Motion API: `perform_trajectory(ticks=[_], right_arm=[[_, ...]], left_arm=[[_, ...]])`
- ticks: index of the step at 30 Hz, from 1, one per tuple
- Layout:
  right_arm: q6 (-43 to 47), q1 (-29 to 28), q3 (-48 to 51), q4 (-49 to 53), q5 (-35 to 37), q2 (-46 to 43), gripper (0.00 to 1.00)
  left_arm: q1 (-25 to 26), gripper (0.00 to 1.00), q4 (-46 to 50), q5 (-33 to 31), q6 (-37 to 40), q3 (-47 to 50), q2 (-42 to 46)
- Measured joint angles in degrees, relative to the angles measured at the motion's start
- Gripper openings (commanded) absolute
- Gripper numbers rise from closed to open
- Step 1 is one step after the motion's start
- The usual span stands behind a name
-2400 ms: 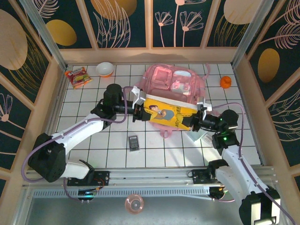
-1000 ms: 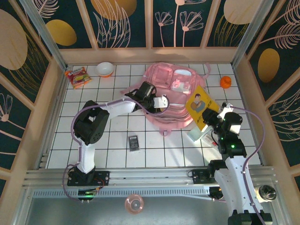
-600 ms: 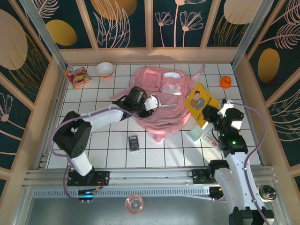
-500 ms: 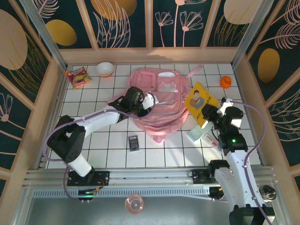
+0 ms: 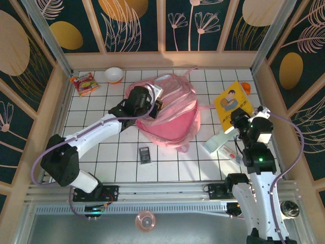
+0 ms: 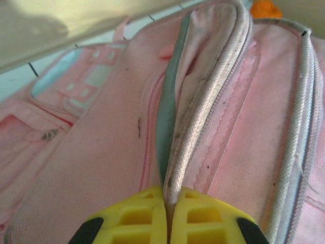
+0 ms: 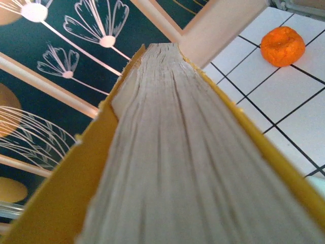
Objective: Pack books, pencil case, and school supplies into a backpack
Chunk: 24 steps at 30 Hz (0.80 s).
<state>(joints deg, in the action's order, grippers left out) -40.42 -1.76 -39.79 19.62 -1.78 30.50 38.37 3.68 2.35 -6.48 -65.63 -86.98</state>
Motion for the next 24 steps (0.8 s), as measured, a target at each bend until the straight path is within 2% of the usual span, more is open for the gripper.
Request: perform_trajectory(ticks=[7,11,15,19,24], right_arm=[[-8.22,-0.70,3.43,1.77,-9.40,-0.61,0.00],[-15.50,-5.62,10.86,-4.33,-12.50,-1.20,0.00],[-22.69,-14.64,17.44,-14.27,-11.04,1.14,0.00],[-27.82,-24.41,21.05,-25.68,-6.25,7.69,0.00],[-30.86,-29.75,21.24,-39.45,-1.55,19.06,0.00]], left_arm=[[-0.11,0.00,3.26,-1.46,-5.29,-4.68,-0.17],[-0.11,0.00,4.63,-1.42,-6.69,-7.43,-1.36],[-0.31,0.00,5.40,-1.38,-7.80,-9.20,-2.43],[-0.83,0.00,5.62,-0.90,-8.48,-9.51,-2.45],[-1.44,0.00,5.62,0.11,-8.87,-9.62,-2.45]])
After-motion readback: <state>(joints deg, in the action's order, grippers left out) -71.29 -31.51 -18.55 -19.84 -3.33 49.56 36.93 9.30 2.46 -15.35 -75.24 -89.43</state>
